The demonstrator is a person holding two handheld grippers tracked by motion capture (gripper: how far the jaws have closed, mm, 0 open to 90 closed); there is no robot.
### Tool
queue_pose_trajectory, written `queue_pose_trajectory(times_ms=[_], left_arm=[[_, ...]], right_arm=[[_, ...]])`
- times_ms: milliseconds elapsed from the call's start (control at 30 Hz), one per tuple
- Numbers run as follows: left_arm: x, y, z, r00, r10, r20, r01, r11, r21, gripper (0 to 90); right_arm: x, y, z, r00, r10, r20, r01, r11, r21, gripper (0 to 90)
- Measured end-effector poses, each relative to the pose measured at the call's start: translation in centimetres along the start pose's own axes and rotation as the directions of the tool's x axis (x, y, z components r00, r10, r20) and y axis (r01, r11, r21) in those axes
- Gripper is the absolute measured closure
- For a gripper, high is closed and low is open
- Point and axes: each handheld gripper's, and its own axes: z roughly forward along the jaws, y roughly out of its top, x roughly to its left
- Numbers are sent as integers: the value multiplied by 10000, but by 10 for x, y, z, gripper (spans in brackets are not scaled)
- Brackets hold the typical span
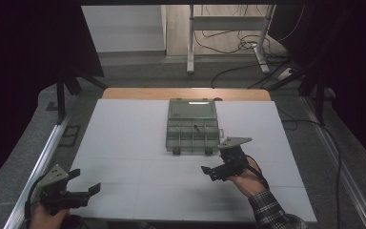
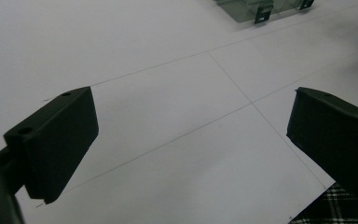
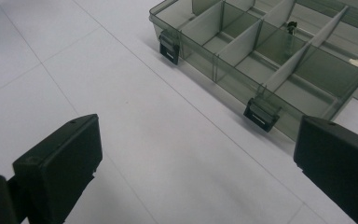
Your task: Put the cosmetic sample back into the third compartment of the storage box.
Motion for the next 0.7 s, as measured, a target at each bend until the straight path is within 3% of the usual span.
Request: queue_pose_trajectory(times_ms=[700], left_arm=[[0,0,-1,10000,-30,-5,30,10000,-17,21]], right_arm=[[3,-27,-36,9985,132,537,-113,9992,-371,4]])
